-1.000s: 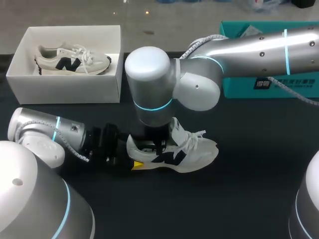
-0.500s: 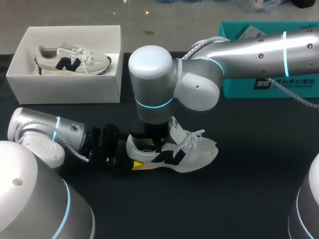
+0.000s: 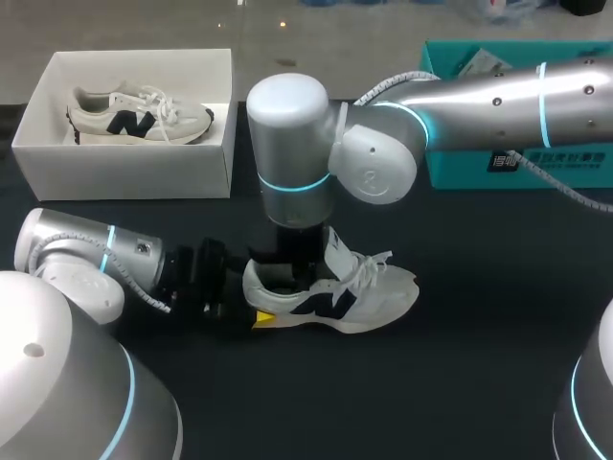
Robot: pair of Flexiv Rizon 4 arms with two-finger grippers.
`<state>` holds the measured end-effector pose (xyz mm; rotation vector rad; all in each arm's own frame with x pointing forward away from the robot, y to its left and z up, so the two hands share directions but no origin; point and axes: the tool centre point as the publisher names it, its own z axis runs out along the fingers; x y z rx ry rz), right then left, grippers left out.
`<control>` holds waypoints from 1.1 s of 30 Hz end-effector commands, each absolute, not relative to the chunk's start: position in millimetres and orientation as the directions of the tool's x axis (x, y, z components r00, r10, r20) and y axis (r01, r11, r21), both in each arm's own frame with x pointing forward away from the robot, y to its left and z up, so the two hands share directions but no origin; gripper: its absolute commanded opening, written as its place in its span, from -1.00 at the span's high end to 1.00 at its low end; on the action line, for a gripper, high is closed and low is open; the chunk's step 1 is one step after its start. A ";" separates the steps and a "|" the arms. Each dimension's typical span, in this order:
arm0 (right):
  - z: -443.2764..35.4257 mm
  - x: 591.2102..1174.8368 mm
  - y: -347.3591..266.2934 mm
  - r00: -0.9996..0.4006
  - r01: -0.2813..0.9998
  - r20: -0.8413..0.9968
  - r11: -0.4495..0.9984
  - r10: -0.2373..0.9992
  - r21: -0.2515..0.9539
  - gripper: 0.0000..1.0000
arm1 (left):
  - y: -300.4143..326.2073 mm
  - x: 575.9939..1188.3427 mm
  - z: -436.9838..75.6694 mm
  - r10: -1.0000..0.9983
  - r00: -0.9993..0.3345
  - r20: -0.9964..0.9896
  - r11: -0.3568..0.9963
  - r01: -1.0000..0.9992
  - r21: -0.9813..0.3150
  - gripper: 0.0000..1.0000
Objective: Take the shoe out of the shoebox, open the shoe tongue, remove and reinsert the insole, then place the shoe into the shoebox
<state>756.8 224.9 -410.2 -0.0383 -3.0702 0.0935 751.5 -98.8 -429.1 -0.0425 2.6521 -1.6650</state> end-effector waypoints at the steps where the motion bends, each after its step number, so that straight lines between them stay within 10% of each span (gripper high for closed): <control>1: -468.4 745.6 228.0 -0.995 0.018 0.096 0.997 0.025 -0.075 0.04 | -100.3 752.3 -428.0 -0.029 -1.000 0.006 0.434 -0.018 -0.901 1.00; 8: -476.6 741.3 223.9 -0.990 0.036 0.131 0.994 0.050 -0.101 0.20 | -100.3 752.3 -428.0 -0.029 -1.000 0.006 0.434 -0.018 -0.901 1.00; 14: -479.6 740.2 223.1 -0.988 0.040 0.145 0.993 0.056 -0.112 1.00 | -100.3 752.3 -428.0 -0.029 -1.000 0.006 0.434 -0.018 -0.901 1.00; 33: -403.5 751.9 195.7 -0.995 0.076 0.053 0.992 0.081 -0.102 1.00 | -100.3 752.3 -428.0 -0.029 -1.000 0.006 0.434 -0.018 -0.901 1.00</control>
